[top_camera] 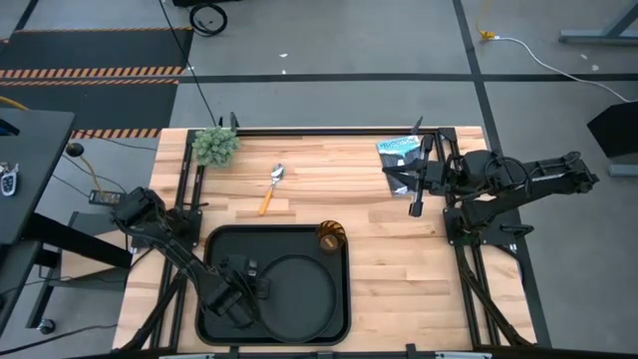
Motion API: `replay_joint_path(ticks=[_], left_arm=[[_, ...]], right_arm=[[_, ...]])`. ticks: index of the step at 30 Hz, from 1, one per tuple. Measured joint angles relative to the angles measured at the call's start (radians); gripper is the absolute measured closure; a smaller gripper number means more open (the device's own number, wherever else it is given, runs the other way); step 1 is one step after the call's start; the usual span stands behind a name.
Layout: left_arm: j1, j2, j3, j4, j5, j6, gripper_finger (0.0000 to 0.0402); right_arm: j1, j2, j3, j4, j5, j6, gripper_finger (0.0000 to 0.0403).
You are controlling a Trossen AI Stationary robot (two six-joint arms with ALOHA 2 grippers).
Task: Pick and place plate/cup/fork/spoon on tray
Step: Put the orange fork on the black tray to the left of the black plate, then put the yellow spoon on the black tray to the left of the orange fork
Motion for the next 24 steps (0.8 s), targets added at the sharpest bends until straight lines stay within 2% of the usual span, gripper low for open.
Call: replay_joint_path(ticks=[6,11,16,24], left_arm=[[0.054,0.0,0.123,-0.206,-0.003,0.097,0.0314],[0.142,-0.001,0.176,-0.319,-0.067,0.234,0.0315],[0.266,0.0,0.173,-0.306,-0.07,0.465,0.0315],[0.482,0.001,0.17,-0.291,-0.068,0.921,0.0315]], right_arm=[[0.0,0.0,0.0,0.003,-0.023,0.0,0.0395],[0.0,0.0,0.0,0.004,-0.024,0.001,0.0395],[0.0,0.0,0.0,0.002,-0.025,0.0,0.0395],[-0.001,0.0,0.0,0.001,-0.025,0.0,0.0395]])
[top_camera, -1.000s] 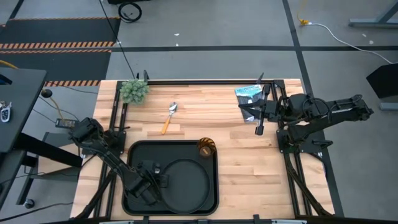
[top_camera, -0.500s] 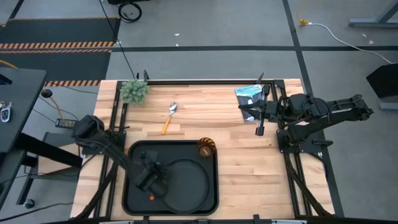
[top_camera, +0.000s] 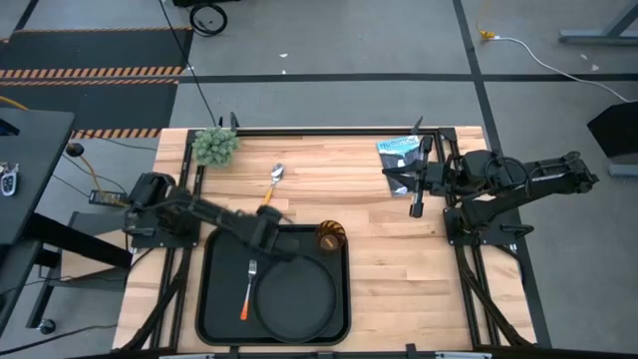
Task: Pick and place plate/cup/fork/spoon on tray
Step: Put the yellow spoon on the black tray to the left of the orange fork
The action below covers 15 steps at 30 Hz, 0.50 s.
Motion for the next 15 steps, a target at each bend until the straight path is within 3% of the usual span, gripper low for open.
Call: replay_joint_path(ticks=[10,15], left_arm=[[0.254,0.0,-0.002,0.002,-0.016,0.418,0.0316],[0.375,-0.007,-0.075,0.001,-0.021,0.553,0.0329]], right_arm=[[0.0,0.0,0.0,-0.023,-0.001,0.006,0.0395],[0.0,0.0,0.0,-0.045,-0.001,0.01,0.0395]])
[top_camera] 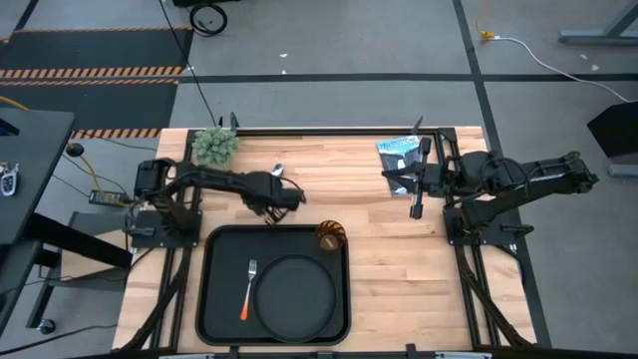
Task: Pick and place plate/cup/fork/spoon on tray
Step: Put the yellow spoon on the black tray to the left of the orange fork
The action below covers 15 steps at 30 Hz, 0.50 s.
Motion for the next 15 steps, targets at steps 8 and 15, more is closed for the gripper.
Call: replay_joint_path(ticks=[8,15], left_arm=[[0.131,-0.059,-0.18,0.104,0.008,0.072,0.0378],[0.238,-0.153,-0.271,0.386,0.117,0.161,0.0395]], right_arm=[[0.0,0.0,0.0,-0.001,0.008,0.001,0.0395],[0.0,0.0,0.0,-0.002,0.008,0.019,0.0395]])
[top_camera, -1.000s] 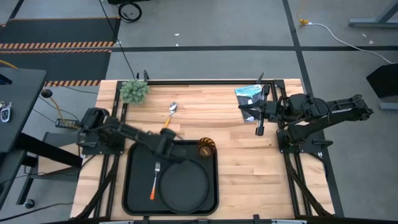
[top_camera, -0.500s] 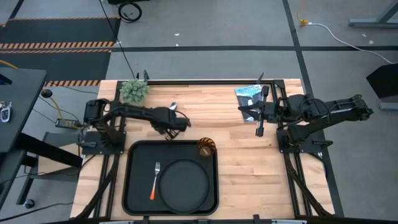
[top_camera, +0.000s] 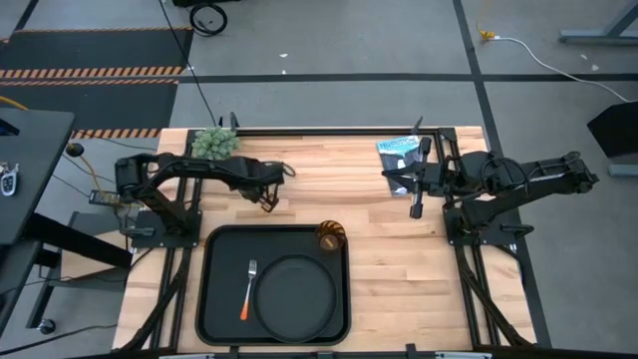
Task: Pick and place plate/cup/fork/spoon on tray
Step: Put the yellow spoon on the black tray to the left of the orange fork
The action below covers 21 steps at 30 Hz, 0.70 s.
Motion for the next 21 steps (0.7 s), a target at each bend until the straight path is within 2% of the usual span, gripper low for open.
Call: replay_joint_path(ticks=[3,9,15,21], left_arm=[[0.028,-0.025,-0.017,0.129,0.067,-0.001,0.0388],[0.032,-0.019,-0.017,0.233,0.05,-0.004,0.0352],[0.046,-0.006,-0.016,0.236,0.029,0.013,0.0289],[0.069,-0.006,-0.016,0.258,0.029,0.029,0.0262]], right_arm=[[0.0,0.0,0.0,-0.003,0.0,0.0,0.0396],[0.0,0.0,0.0,-0.002,0.0,0.0,0.0396],[0.0,0.0,0.0,-0.002,-0.004,0.001,0.0396],[0.0,0.006,0.0,-0.001,-0.006,0.0,0.0396]])
